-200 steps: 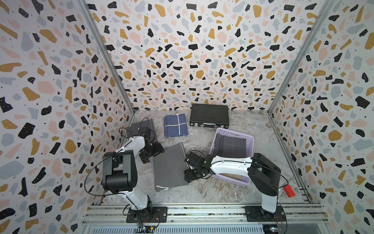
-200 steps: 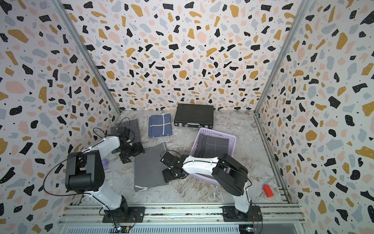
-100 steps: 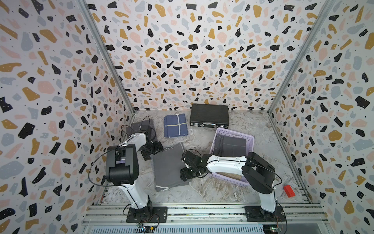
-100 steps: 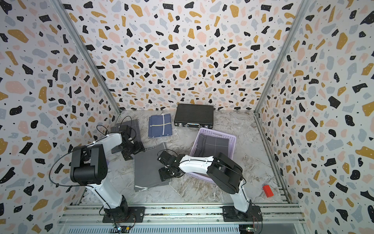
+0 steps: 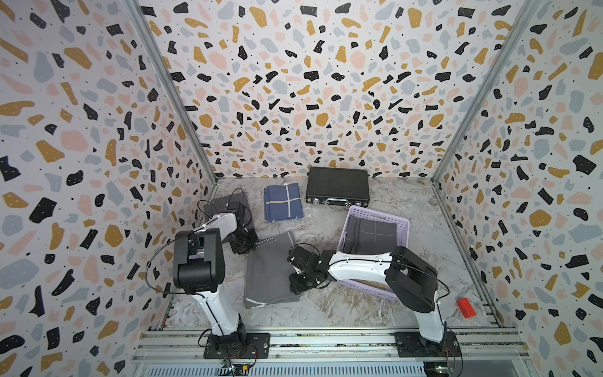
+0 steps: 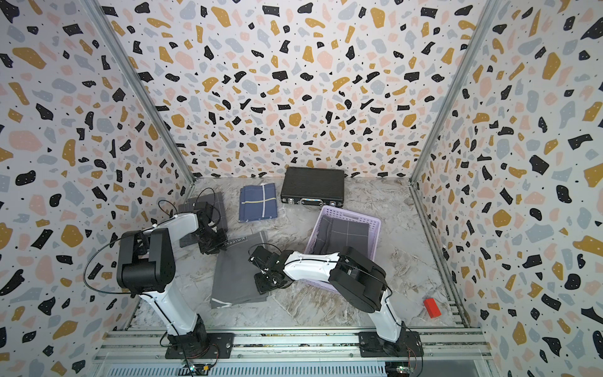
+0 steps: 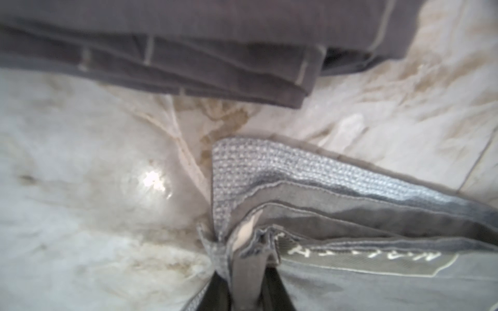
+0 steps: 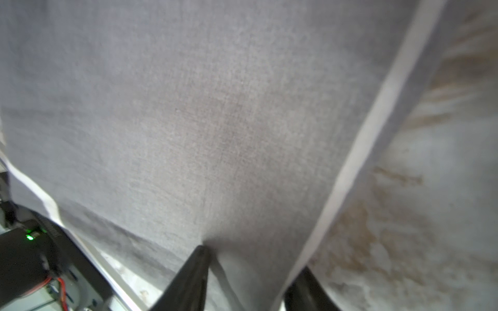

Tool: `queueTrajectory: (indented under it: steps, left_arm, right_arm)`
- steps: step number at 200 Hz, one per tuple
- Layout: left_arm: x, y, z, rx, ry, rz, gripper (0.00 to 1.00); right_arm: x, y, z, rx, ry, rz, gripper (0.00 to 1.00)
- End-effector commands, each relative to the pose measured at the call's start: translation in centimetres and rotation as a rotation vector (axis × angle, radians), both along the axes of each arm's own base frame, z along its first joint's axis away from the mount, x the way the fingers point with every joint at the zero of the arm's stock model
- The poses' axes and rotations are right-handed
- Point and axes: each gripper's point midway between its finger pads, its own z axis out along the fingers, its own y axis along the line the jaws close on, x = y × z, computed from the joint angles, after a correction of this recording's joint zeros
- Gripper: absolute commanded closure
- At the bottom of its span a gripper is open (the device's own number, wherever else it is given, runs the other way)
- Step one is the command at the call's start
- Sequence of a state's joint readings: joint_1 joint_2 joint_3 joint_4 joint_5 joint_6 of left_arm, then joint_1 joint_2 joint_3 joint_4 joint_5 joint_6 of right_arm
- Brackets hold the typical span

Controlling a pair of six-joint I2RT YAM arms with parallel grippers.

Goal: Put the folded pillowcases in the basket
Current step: Pick up the pillowcase from the center of the board, then place the pillowcase in the basket.

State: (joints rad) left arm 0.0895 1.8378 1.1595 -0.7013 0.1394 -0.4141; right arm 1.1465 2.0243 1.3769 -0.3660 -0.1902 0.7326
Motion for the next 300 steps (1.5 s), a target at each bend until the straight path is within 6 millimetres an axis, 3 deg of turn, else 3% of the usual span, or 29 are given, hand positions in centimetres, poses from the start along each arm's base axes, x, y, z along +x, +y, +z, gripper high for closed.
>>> queueTrajectory:
  steps: [1, 17, 44, 69, 118, 160, 190, 226, 260, 300]
  left_arm:
    - [-1.3, -0.1, -1.5, 0.009, 0.076, -0.023, 0.89]
    - [-1.2, -0.4, -1.3, 0.006, 0.071, -0.033, 1.0]
    - [-1.2, -0.9, -0.8, 0.007, 0.055, -0.048, 1.0]
    - [-1.0, -2.1, 0.8, -0.006, 0.008, -0.066, 1.0]
    - [-1.8, -4.4, 5.0, -0.044, -0.112, -0.099, 1.0]
    - [-2.4, -6.5, 9.7, -0.1, -0.243, -0.127, 1.0]
    - [-1.8, -8.9, 13.2, -0.127, -0.325, -0.17, 1.0]
    - [-0.9, -13.5, 17.4, -0.161, -0.416, -0.264, 1.0]
    - [0.0, -20.0, 20.4, -0.212, -0.481, -0.398, 1.0]
    - [1.7, -28.7, 22.1, -0.297, -0.524, -0.561, 1.0]
  right_arm:
    - [-0.5, -0.9, -0.7, -0.058, 0.018, 0.008, 0.68]
    - [-0.4, -0.7, -0.5, -0.05, 0.011, 0.015, 0.8]
    - [-0.3, -0.5, -0.1, -0.035, 0.003, 0.016, 1.0]
    - [0.1, -0.8, 1.0, -0.02, -0.039, 0.006, 1.0]
    - [0.4, -0.7, 6.1, 0.074, -0.098, 0.007, 1.0]
    - [1.1, -2.6, 10.2, 0.089, -0.193, -0.022, 1.0]
    - [1.7, -4.4, 11.7, 0.074, -0.22, -0.056, 1.0]
    - [3.2, -8.4, 13.4, 0.054, -0.249, -0.14, 1.0]
    - [5.2, -14.6, 14.7, 0.006, -0.286, -0.262, 1.0]
    - [5.9, -20.9, 15.4, -0.031, -0.287, -0.374, 1.0]
